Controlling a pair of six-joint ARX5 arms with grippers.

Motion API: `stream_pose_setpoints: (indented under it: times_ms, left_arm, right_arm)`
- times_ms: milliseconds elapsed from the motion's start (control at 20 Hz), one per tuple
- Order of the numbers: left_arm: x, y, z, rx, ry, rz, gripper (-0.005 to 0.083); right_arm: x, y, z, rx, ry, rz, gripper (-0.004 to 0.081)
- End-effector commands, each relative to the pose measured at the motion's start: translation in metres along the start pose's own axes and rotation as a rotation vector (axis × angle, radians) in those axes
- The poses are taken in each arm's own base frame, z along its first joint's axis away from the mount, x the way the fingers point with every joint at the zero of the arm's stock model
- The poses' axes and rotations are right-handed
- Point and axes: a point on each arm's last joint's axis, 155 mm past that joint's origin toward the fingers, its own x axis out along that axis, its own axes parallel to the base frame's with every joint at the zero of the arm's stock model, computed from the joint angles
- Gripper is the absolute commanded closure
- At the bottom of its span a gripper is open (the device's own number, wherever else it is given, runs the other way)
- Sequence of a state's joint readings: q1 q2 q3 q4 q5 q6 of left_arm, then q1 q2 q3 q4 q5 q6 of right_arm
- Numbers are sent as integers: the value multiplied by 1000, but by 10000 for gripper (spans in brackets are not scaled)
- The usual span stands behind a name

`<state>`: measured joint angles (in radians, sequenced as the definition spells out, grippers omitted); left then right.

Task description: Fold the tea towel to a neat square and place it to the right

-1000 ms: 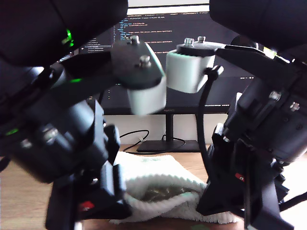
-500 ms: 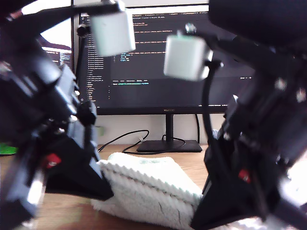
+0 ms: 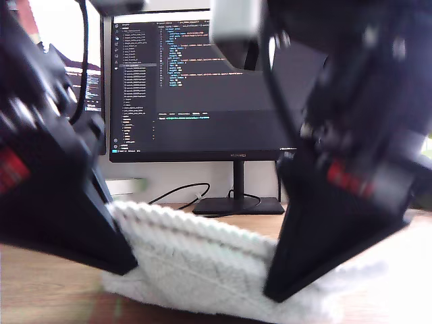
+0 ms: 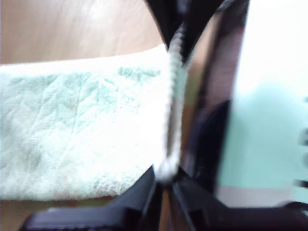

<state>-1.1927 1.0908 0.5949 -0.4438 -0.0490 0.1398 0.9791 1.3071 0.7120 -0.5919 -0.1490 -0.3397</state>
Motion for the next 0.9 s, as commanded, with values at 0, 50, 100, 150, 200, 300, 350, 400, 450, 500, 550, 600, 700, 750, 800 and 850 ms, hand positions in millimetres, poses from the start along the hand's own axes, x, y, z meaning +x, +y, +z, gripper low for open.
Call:
stream_pose_setpoints:
  times_ms: [0,50,100,150,200,300,350,400,450,500,550,600,700,750,800,850]
  left_arm:
    - [-3,1,-6,-28,22,-19,795]
    - [-4,2,-7,-42,27,-28,795]
    - [-5,3,-8,-54,34,-38,795]
    - [-5,5,-8,-67,32,-40,795]
    - [-5,5,-7,-80,29,-51,795]
    - [-7,6,-4,-132,17,-75,795]
    - [-7,8,-1,-163,6,-80,795]
    - [-7,14,0,-209,-1,-73,795]
    - [-7,18,0,-251,-2,-69,795]
    - [-8,23,-1,-273,-4,-69,795]
    - [-8,27,-2,-301,-7,-70,795]
    - [-8,32,-1,-319,-16,-69,795]
    - [-9,45,1,-353,-38,-45,795]
    - [-10,51,3,-367,-53,-32,795]
    - [-10,59,5,-380,-70,-17,795]
    - [-11,67,7,-395,-88,1,795]
  right_arm:
    - [1,0,-17,36,62,22,783]
    - [-2,-3,-14,42,56,18,783]
    - [-4,-6,-11,47,49,12,783]
    - [-7,-9,-7,51,41,8,783]
    - [-10,-11,-3,54,32,2,783]
    - [-15,-18,9,52,0,-14,783]
    - [-17,-22,17,46,-28,-24,783]
    - [-20,-26,25,40,-58,-33,783]
    - [-22,-30,32,29,-80,-39,783]
    - [-23,-34,36,35,-90,-47,783]
    - [-24,-39,38,41,-93,-53,783]
    - [-22,-44,41,42,-96,-59,783]
    - [-19,-54,46,37,-93,-68,783]
    - [-16,-59,48,37,-89,-71,783]
    - [-13,-64,51,29,-79,-74,783]
    - [-10,-71,53,28,-68,-85,783]
